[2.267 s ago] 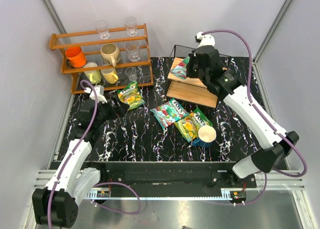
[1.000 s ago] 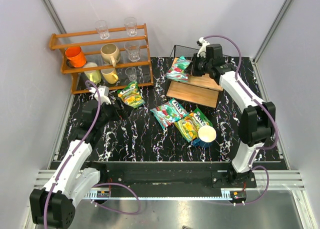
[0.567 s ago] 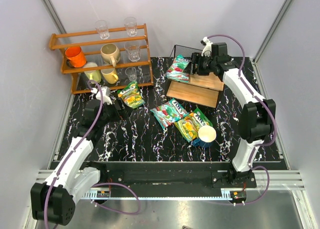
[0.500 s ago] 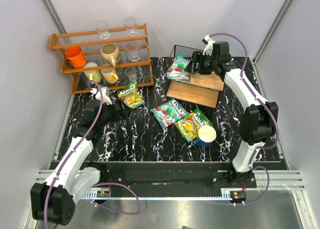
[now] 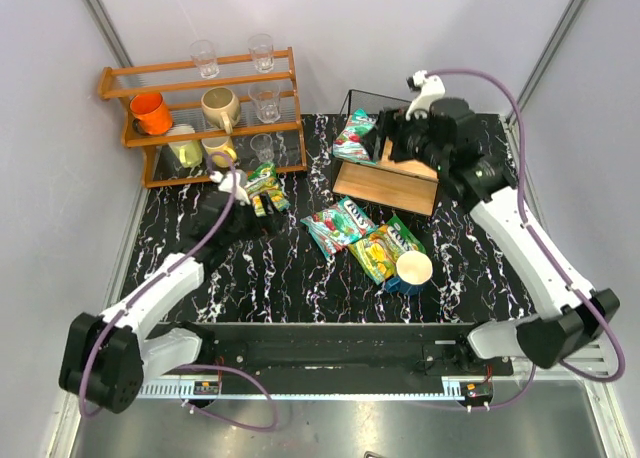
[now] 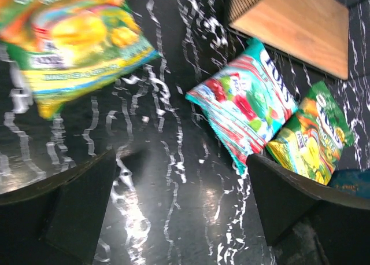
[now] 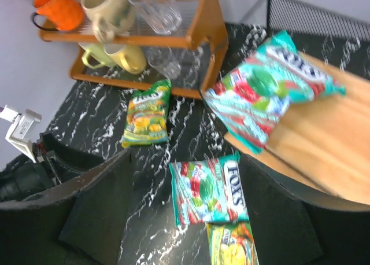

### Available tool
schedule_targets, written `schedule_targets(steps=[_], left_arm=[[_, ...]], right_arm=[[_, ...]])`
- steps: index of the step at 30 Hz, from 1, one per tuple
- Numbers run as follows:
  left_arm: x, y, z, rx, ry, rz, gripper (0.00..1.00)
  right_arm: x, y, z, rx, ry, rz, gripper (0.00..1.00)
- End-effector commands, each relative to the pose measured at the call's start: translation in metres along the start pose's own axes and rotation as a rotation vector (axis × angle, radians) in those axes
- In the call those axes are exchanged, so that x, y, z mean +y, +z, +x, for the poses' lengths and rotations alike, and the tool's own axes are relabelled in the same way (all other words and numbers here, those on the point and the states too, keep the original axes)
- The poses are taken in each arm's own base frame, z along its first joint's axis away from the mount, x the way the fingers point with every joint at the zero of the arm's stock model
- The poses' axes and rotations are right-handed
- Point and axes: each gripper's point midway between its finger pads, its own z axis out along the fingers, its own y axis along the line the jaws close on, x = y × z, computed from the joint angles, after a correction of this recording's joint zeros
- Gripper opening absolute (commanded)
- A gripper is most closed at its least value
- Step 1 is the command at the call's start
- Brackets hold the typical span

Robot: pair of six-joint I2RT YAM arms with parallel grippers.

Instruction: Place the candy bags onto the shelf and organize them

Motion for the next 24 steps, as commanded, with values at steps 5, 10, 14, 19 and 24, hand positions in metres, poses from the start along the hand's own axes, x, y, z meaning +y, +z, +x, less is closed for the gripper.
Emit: schedule_targets(steps=[5,10,14,19,24], left_arm=[[-0.064,0.06,0.014,-0.002,0.029,0.064,0.99],[-0.065,0.085,0.016,0.008,0.031,0.031,0.99],[-0.059,0.107,0.032,0.048,0.005,0.007,0.99],[-0.055,0.114,0.013,0.019,0.112,-0.049,0.99],[-0.071,0.123,-0.017,-0.016,0.317,-0.001,0.99]], right_arm=[[-0.024,-0.038,0.033,-0.004,0.12,0.132,0.8],[-0.024,-0.066,0.044,0.021,0.144,0.143,0.79],[-0.027,-0.091,0.044,-0.015,0.146,0.166,0.79],[-0.026,-0.104,0.057,0.012,0.146,0.153,0.79],[-0.024,-0.115,0.063,0.001,0.118,0.127,0.79]])
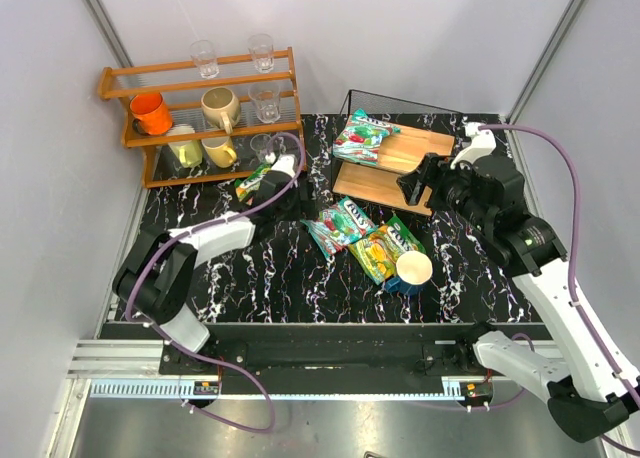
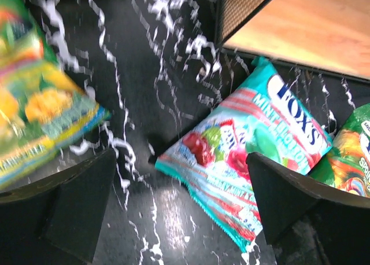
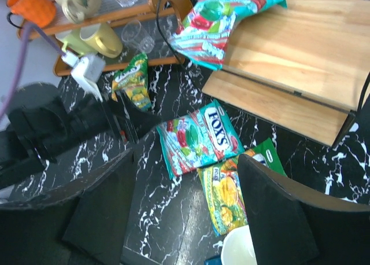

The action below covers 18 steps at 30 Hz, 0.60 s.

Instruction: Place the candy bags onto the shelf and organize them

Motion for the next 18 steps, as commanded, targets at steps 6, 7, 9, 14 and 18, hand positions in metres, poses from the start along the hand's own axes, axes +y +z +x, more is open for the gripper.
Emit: schedule_targets(steps=[6,7,9,14,18], left_arm=[[-0.045,0.027,-0.055,-0.048,0.423,0.182,0.99],[-0.046,0.029,-0.046,0.001,0.451,0.206,0.99],[-0.046,0.041,-0.041,0.049,0.515,0.219,0.99],[-0.039,0.047,-0.017,0.146,0.555,0.24,0.99],[-0.038,0.045,-0.002,0.175,0.543,0.272,0.99]], right_arm=[[0.002,-0.013,0.011,0.017,-0.05,-0.045,0.79],[0.002,-0.014,0.012,0.023,-0.052,-0.047,0.79],[0.002,-0.015,0.013,0.023,-0.058,-0.048,0.79],[0.0,-0.014,0.016,0.026,-0.064,-0.047,0.79],[0.001,-0.012,0.018,0.027,-0.06,-0.055,0.79]])
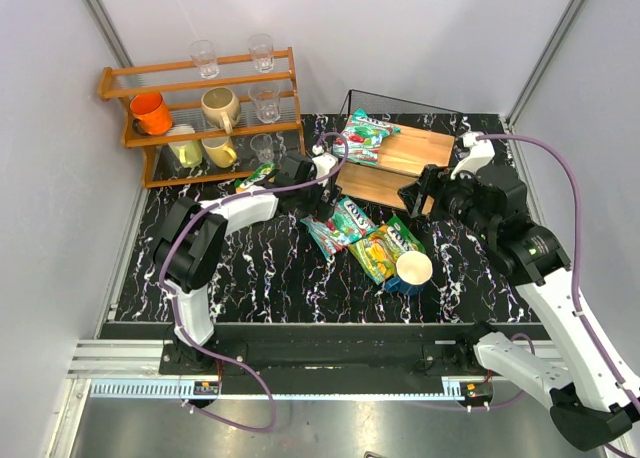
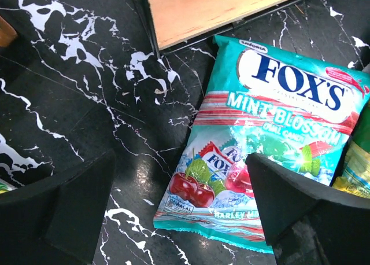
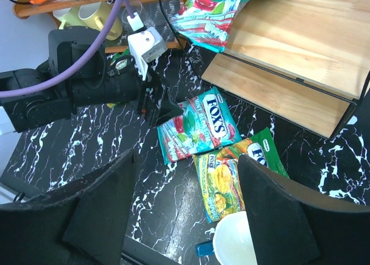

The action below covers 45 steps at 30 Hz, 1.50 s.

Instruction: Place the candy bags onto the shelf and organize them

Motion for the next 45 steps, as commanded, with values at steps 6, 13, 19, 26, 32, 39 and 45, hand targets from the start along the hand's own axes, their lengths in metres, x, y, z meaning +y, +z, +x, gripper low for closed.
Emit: schedule_targets(steps=[6,13,19,26,32,39,45], left_arm=[[-0.026,0.003,0.015,0.024,0.032,0.169,0.98],[-0.034,0.011,0.035,0.071,-0.002,0.231,0.9],[-0.037,0.011,0.037,0.082,-0.031,0.255,0.71],[-0.046,0.003,0.034,0.076,-0.061,0.299,0.52],[-0.057,-0.006,0.036,0.072,-0.108,0.337,0.43],[-0.064,-0.03,0.032,0.055,-0.144,0.275,0.26],[-0.074,-0.062,0.029,0.039,-0.191,0.206,0.0]], right_arm=[[0.003,0.002,0.001,-0.009,-0.023,-0.029,0.79],[0.003,0.0,0.002,-0.009,-0.02,-0.033,0.79],[0.002,-0.002,0.003,-0.012,-0.013,-0.028,0.79],[0.001,-0.001,0.004,-0.011,0.001,-0.019,0.79],[0.002,-0.003,0.0,-0.024,0.004,-0.018,0.79],[0.001,-0.002,-0.009,-0.046,-0.023,-0.007,0.79],[-0.006,-0.004,-0.023,-0.084,-0.026,0.049,0.79]])
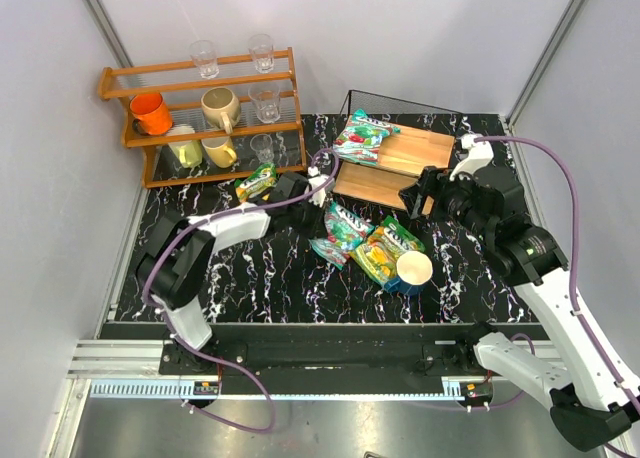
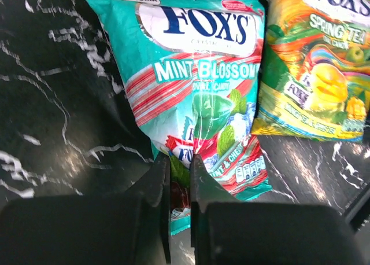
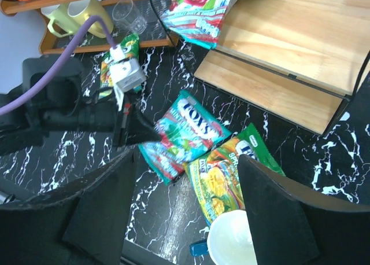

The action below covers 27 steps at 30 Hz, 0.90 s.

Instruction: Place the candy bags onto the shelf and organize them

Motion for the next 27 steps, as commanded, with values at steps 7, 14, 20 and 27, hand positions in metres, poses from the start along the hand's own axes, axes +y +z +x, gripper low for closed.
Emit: schedule_targets(steps=[7,14,20,27], left_arm=[[-0.072,-0.106,-0.093,-0.241,0.068,-0.072,0.0],[-0.133,-0.177,-0.187,-0.413,0.18,0.004,0.0],[-0.147,-0.166,-0.238,-0.466,0.21,0.036,0.0],[-0.159,-0.135,-0.3,-0.546,0.188,0.09,0.0]], right_arm=[[-0.029,-0.045,-0.077,-0.284,0.062,0.225,0.81],[-0.035,-0.078,-0.109,-0.392,0.074,0.288,0.82],[-0.04,-0.095,-0.118,-0.444,0.093,0.322,0.82],[-0.043,-0.105,-0.119,-0.457,0.094,0.336,0.83]])
